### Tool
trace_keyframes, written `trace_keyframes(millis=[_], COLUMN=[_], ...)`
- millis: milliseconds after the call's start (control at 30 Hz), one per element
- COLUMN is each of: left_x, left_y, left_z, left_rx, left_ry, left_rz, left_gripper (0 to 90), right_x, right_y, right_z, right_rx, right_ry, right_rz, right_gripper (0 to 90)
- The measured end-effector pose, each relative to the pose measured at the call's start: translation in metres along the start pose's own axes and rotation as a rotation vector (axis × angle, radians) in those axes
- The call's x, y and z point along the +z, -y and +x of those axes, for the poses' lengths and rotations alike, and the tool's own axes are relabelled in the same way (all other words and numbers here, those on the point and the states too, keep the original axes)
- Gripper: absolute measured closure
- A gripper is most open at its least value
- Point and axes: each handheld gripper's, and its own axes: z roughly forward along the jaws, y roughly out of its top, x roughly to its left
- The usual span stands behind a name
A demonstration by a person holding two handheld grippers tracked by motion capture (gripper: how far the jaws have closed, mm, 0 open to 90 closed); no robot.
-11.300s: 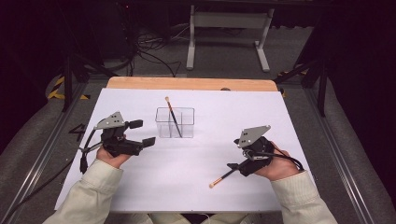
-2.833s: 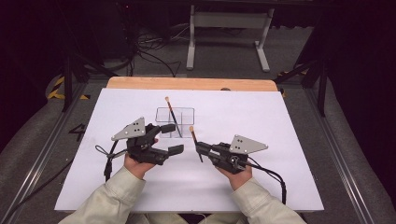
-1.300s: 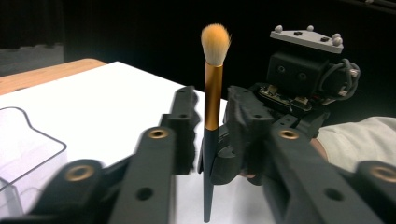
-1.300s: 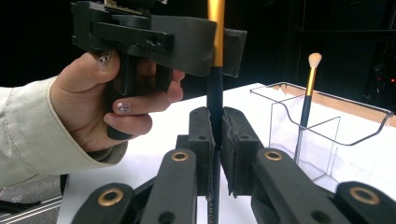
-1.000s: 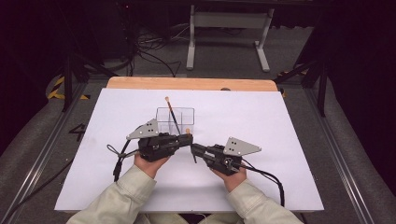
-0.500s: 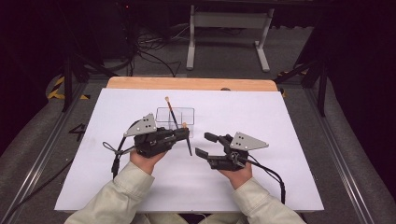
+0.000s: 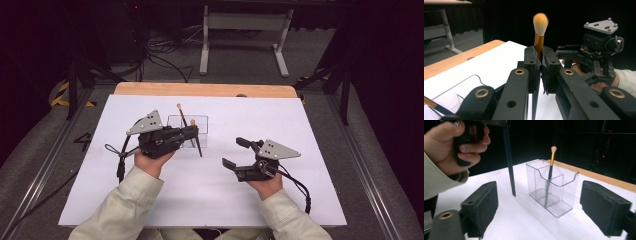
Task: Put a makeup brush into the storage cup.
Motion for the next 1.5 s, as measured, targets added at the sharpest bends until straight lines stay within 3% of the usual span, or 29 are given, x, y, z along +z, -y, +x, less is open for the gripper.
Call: trace_keyframes(millis=[300, 667, 867, 967, 1500], left_x=[0.000, -0.002, -0.002, -0.003, 0.001], left_y=[-0.011, -0.021, -0.025, -0.028, -0.030], left_z=[0.007, 0.016, 0.019, 0.020, 0.037], left_rx=[0.009, 0.045, 0.030, 0.046, 0.032], left_ry=[-0.007, -0.070, -0.084, -0.098, -0.163], left_rz=[0.012, 0.030, 0.036, 0.041, 0.054], left_gripper=[83.4, 83.4, 83.4, 83.4, 83.4], right_x=[-0.014, -0.036, -0.050, -0.054, -0.067], right_y=[0.003, 0.011, 0.015, 0.018, 0.022], right_z=[-0.006, -0.013, -0.018, -0.020, -0.024], right_rx=[-0.002, 0.004, 0.012, 0.013, 0.017], right_ry=[0.042, 0.100, 0.141, 0.159, 0.197], right_rz=[0.013, 0.058, 0.052, 0.059, 0.066], right_gripper=[7.7, 5.5, 5.2, 4.7, 2.9])
